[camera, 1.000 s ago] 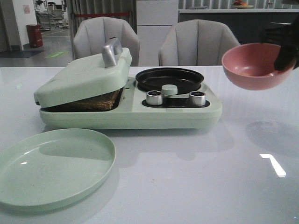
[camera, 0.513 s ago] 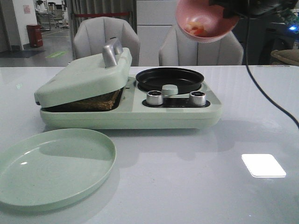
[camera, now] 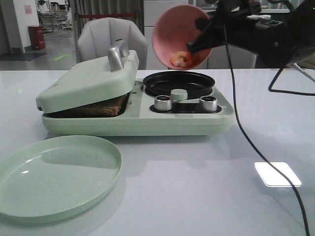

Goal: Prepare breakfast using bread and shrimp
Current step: 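Tilt the pink bowl over the black pan with the right gripper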

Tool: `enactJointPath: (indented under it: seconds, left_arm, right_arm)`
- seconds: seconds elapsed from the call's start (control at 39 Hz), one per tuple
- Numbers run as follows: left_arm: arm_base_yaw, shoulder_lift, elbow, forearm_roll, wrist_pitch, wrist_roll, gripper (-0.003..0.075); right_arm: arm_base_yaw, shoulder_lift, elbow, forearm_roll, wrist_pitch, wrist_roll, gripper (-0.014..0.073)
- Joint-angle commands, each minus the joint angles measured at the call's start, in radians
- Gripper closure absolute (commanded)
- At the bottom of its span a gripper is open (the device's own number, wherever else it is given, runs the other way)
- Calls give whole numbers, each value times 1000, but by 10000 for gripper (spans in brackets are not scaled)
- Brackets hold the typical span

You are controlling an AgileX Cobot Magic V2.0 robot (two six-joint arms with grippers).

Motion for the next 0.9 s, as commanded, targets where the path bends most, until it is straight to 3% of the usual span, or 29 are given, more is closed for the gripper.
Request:
enactJointPath:
  seconds: [0.0,0.18,0.36,0.72,0.87]
  left_arm:
    - [-6,6,-26,-7,-73,-2,607]
    - [-6,6,-26,-7,-73,-2,607]
    - [-6,6,-26,-7,-73,-2,607]
    - [-6,6,-26,-7,-73,-2,607]
    - [-6,6,-26,-7,-73,-2,606]
  right_arm:
    - [24,-54,-37,-9,-89,-218,442]
    - [48,-47,-37,41,-131,-443,442]
    - [48,-47,-37,137,-185,-480,442]
    - [48,-47,-81,249,-158,-466,442]
    - [48,-59,-122,480,-48,-242,442]
